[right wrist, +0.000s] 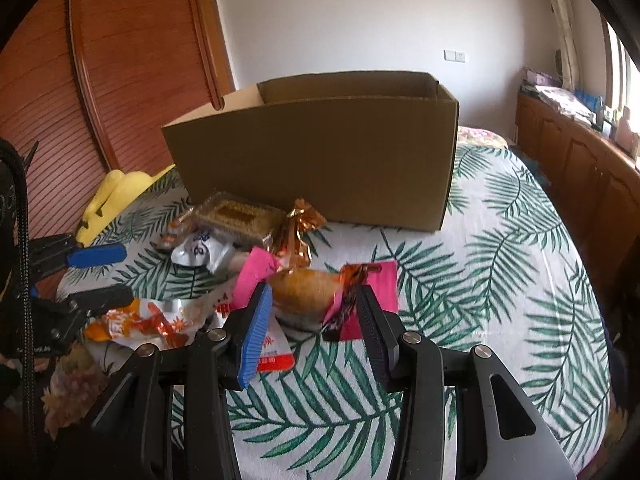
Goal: Organize snacks
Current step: 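Return both tools to the pile and close the left tool on the orange strip bag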
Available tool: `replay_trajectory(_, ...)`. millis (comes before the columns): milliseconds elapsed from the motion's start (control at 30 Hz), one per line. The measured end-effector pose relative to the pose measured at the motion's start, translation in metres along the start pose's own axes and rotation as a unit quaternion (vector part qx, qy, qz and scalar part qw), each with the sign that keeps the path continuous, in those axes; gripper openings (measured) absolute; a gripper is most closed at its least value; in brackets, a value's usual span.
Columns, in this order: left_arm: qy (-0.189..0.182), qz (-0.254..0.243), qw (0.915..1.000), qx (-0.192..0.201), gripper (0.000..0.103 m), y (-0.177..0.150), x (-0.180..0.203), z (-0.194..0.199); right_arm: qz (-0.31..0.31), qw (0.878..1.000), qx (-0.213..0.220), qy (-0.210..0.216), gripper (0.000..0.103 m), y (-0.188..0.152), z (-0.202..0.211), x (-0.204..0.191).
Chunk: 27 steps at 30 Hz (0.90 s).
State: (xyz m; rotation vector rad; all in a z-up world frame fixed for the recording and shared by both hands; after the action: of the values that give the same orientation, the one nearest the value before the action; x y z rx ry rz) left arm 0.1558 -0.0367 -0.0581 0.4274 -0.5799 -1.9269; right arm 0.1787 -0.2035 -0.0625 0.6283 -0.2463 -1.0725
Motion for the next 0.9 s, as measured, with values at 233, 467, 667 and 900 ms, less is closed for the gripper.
replay_trajectory(233, -0.013, -0.013, 0.9998, -0.009, 0.050, -0.015, 0.012, 0.002, -0.006, 1.000, -0.008, 0.003, 0.046, -0.010, -0.006, 0.000)
replay_trajectory(467, -0.015, -0.020, 0.9996, -0.014, 0.050, -0.028, 0.016, 0.007, -0.011, 1.000, -0.006, 0.009, 0.047, -0.014, -0.004, 0.002)
replay_trajectory(667, -0.008, -0.032, 0.9991, -0.028, 0.050, -0.033, 0.016, -0.002, -0.011, 1.000, -0.007, 0.013, 0.047, -0.016, -0.003, -0.003)
replay_trajectory(900, -0.012, -0.033, 0.9985, -0.043, 0.050, -0.033, 0.017, -0.017, -0.009, 1.000, -0.008, 0.017, 0.047, -0.018, -0.003, -0.007)
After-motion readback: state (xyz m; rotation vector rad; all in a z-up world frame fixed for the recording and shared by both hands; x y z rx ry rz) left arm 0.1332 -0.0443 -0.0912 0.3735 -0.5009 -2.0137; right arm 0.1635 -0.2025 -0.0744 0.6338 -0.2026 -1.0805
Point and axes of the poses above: each gripper's, at about its wrist camera, not at the fingertips, and z roughly against the way its jaws point, x to its right, y to its top, the point moved 9 cm from there along -z, roughly the way its jaws point, and after that the axes turned 14 degrees about -x, right-handed, at the moved point
